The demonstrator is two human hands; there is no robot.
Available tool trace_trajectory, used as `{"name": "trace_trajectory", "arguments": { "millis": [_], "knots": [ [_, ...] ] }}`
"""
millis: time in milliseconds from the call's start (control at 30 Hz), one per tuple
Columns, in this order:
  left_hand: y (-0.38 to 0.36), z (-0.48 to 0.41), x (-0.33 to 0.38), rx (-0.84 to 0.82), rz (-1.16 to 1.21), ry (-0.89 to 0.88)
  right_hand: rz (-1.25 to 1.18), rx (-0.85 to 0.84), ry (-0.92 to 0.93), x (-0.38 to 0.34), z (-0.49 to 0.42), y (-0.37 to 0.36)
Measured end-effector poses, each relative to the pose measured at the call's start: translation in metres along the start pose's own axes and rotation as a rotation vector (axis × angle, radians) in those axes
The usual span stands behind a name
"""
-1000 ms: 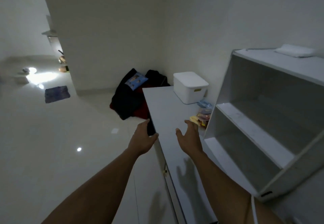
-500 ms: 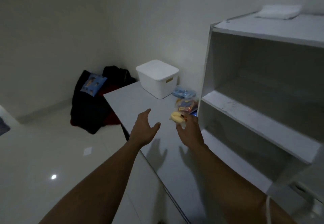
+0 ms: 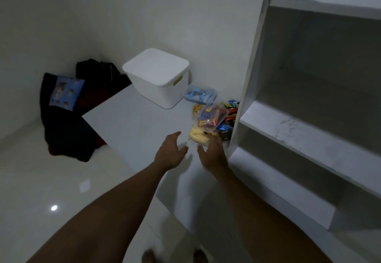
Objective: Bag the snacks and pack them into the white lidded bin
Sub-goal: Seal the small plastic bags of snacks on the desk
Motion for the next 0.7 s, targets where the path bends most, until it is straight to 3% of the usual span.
{"name": "trace_trajectory", "arguments": {
  "millis": [133,400,567,700],
  "knots": [
    [-0.018,-0.038,0.001,-0.109,-0.069,-0.031,-0.016,0.086,-0.055,0.011,-0.016,0.005],
    [-0.069,-0.115,-0.005,-0.356,-0.169,-0.227,0.014,0.090,-0.298,0.043,-0.035,-0.012],
    [-0.090,-0.142,-0.005,-0.466,-0.279,-0.410,-0.006,0.195,-0.528,0.054,-0.046,-0.027],
    [-0.096,-0.154,-0.014,-0.458,-0.368,-0.501,-0.036,0.348,-0.674,0.059,-0.051,-0.034]
  ]
}}
Point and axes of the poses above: each hand's wrist, its own z-axis away from the middle knuckle, its own y-axis out of the back of the hand, x = y × z, the point moved 7 cm from there along -z, towards the middle knuckle, and after that the axes turned 3 degrees about y, right-handed, at the moved point
